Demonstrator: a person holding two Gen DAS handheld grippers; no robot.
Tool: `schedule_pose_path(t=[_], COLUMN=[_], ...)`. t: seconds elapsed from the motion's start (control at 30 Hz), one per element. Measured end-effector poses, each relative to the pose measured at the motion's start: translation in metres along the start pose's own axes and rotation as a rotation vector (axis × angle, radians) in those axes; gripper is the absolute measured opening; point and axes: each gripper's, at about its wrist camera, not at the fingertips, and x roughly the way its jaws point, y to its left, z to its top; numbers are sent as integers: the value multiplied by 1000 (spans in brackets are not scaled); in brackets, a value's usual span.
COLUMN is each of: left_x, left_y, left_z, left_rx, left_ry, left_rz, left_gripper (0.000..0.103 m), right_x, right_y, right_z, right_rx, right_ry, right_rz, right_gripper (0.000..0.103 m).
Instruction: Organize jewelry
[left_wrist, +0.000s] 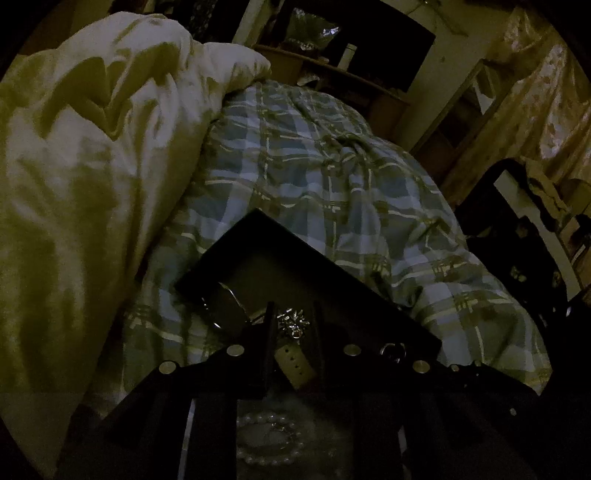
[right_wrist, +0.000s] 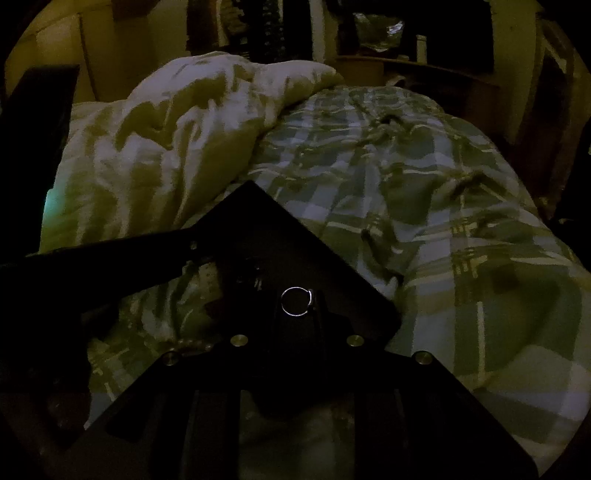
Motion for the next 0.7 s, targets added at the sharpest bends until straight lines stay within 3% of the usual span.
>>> schedule_pose_path(t=[0.07, 0.13, 0.27, 0.4, 0.53, 0.7], left_x=[0, 1, 0, -6, -17, -23], left_y=[0, 0, 2, 9, 20, 29], left_z=[0, 0, 0, -1, -5, -13], left_rx=[8, 16, 3, -15, -41, -51], left_ry=[0, 0, -9, -27, -52, -46], left_rz=[4, 6, 11, 36, 66, 88], left_gripper=[18, 27, 40, 45, 59, 63], right_x=[0, 0, -2, -3, -4, -3], right_y=[0, 2, 4, 5, 8, 10], right_z=[0, -1, -1, -2, -2, -3], right_rx=[-1, -11, -19, -27, -38, -52], right_ry=[-3, 0, -16, -22, -21, -13], right_rz=[-5, -12, -31, -32, -33, -36], right_gripper=[20, 22, 44, 45, 45, 45])
